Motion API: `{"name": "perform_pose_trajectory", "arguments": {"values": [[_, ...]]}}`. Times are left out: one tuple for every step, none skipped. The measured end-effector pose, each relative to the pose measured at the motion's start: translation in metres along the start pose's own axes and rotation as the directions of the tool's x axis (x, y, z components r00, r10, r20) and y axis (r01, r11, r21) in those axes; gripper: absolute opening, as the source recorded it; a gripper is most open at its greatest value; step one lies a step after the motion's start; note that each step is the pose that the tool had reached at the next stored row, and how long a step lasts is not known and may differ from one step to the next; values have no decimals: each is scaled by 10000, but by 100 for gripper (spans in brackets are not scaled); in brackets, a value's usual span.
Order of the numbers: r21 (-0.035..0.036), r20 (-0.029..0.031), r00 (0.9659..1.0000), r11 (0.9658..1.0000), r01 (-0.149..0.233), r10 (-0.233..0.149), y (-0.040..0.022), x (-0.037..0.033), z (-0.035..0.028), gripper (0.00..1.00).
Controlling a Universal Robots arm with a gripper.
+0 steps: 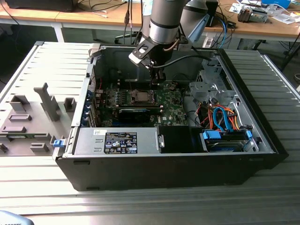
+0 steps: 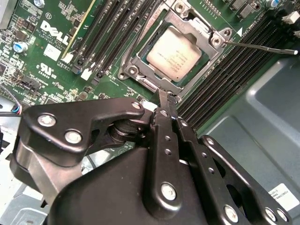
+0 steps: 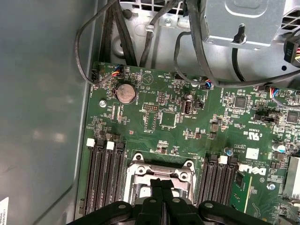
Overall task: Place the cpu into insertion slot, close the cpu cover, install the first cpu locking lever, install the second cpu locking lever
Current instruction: 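Close the cpu cover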
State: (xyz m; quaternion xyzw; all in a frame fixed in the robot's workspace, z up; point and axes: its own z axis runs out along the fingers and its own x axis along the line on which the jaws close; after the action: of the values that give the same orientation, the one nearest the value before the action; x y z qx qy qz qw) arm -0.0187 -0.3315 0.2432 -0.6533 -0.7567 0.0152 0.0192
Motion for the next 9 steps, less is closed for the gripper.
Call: {"name": "perform_pose_trajectory", "arguments": {"values": [[-1,0,10000,10000,0,0,-1,0,2,11],[-1,-1,10000,10000,-1,1,-3,1,6,11],[-1,-1,10000,10000,0,0,-6,1,10,11],[0,0,10000,10000,0,0,-7,1,12,11],[-1,-1,10000,10000,0,0,-9,1,14,11],[-1,0,10000,10000,-1,1,-10,2,16,11],[0,0,10000,10000,0,0,-12,2,18,11],[-1,-1,10000,10000,-1,1,-15,2,21,11],[-1,-1,10000,10000,0,0,-15,2,22,11]]}}
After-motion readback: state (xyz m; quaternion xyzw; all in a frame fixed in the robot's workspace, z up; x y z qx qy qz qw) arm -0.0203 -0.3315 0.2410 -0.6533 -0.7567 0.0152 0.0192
